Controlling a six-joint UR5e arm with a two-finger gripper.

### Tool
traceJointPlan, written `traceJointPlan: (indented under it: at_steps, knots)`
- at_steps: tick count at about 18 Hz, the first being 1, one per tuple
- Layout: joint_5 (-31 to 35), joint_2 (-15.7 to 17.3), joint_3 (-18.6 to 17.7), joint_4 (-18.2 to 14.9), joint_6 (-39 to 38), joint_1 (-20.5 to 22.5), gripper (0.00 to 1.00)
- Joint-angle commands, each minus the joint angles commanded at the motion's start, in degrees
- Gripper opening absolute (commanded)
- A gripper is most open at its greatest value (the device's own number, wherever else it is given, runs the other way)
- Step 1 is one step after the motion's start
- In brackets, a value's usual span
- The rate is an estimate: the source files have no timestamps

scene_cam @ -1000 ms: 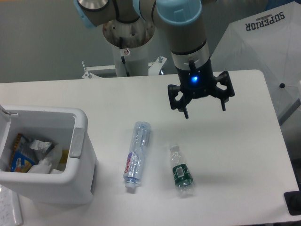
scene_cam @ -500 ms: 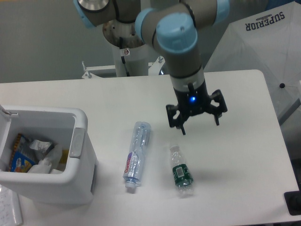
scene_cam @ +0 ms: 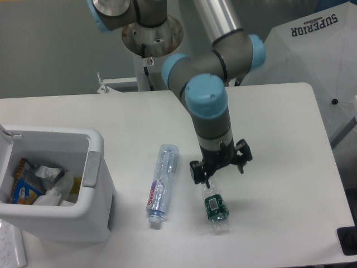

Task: Place the trash in the trash can
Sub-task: 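Lower the gripper around the green-labelled bottle and close on it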

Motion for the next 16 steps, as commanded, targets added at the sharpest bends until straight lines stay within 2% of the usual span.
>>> traceJointPlan:
  at_steps: [2, 5, 7, 11, 16]
  knots:
    - [-0.6, -1.9, 2.1, 1.4, -0.4, 0.0, 1.0]
    - [-1.1, -3.9, 2.6, 1.7, -0.4, -0.1, 1.0]
    - [-1.1, -5.6, 3.2, 3.3, 0.0, -0.1, 1.0]
    - [-1.1, -6.9, 3.4, 4.5, 0.6, -0.4, 1.0]
    - [-1.0, -8.7, 3.7, 5.3, 6.3, -1.0, 1.0]
